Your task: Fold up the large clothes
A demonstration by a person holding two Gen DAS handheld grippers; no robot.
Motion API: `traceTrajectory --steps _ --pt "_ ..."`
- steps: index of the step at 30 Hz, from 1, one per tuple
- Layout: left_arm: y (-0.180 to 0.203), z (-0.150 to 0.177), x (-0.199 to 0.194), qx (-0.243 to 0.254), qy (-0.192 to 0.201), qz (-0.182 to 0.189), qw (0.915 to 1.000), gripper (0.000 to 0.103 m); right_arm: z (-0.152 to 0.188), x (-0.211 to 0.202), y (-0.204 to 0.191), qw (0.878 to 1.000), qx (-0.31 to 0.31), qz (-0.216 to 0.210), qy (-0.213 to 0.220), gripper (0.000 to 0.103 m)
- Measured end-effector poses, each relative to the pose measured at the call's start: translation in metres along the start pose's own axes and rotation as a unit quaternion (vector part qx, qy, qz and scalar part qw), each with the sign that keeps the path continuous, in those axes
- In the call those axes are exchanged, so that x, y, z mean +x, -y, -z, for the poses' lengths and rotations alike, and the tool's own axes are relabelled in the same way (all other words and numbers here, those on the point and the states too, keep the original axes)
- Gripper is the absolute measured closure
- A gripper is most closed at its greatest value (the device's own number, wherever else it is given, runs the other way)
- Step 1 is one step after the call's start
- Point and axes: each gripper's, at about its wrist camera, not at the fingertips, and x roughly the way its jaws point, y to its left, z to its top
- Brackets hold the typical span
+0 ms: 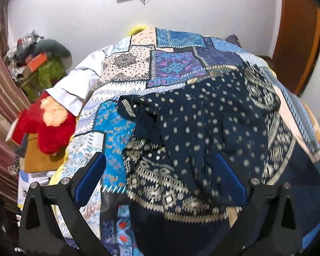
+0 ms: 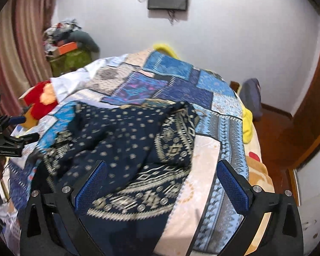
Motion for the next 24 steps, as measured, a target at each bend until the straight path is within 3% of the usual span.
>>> traceTrajectory --steps 8,16,21,24 --pt "0.004 0.052 -0.016 -0.02 -0.026 0.019 0.9993 0.0 0.041 -0.035 -0.03 1.0 -0.01 -0.008 -0.006 0.001" --pt "-0.01 0.114 -0.004 -0.057 -0.075 0.017 0.9954 0.0 0.099 -0.028 -0.031 0.996 0.029 -0.044 -0.077 0.001" --pt "-0.038 0.159 0.025 -0.115 -0.137 0.012 0.9838 0.0 0.125 -0.023 -0.024 0.993 0.063 -0.016 -0.097 0.001" --pt "-0.05 0.187 0.043 -0.162 -0.173 0.027 0.9711 0.001 0.135 -0.017 -0.026 0.99 0.063 -0.037 -0.123 0.001"
